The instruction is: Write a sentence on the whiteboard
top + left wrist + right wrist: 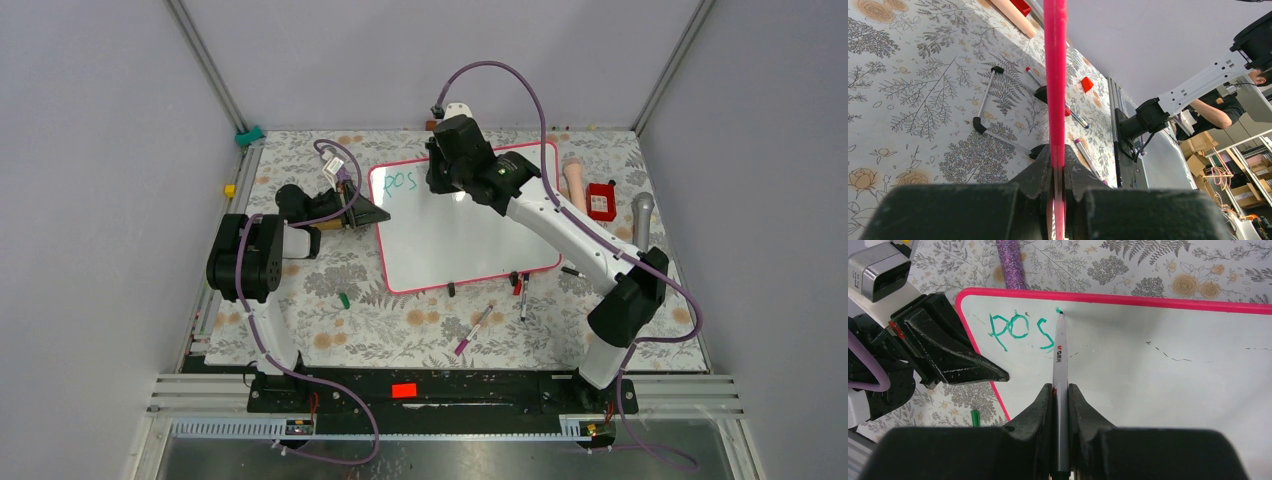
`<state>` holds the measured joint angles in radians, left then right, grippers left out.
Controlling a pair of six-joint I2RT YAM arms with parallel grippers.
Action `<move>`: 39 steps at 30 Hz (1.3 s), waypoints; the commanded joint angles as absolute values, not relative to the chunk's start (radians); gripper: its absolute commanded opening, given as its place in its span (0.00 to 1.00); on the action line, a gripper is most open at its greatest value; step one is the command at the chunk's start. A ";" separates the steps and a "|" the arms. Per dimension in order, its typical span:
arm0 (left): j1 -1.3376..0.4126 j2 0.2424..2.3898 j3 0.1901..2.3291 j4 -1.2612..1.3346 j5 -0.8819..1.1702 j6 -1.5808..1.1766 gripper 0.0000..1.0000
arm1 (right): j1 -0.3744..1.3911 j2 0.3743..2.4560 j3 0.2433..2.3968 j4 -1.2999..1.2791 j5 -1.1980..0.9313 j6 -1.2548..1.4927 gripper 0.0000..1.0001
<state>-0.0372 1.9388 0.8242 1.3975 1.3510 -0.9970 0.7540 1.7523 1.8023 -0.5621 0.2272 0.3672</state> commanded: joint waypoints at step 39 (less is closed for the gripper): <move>-0.063 1.930 0.843 1.476 1.443 -0.963 0.00 | 0.739 1.616 1.631 -0.419 0.159 0.352 0.00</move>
<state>-0.0376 1.9388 0.8242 1.4021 1.3548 -0.9970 0.7456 1.5974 1.5993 -0.4423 0.1730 0.3557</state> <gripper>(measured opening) 0.059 0.158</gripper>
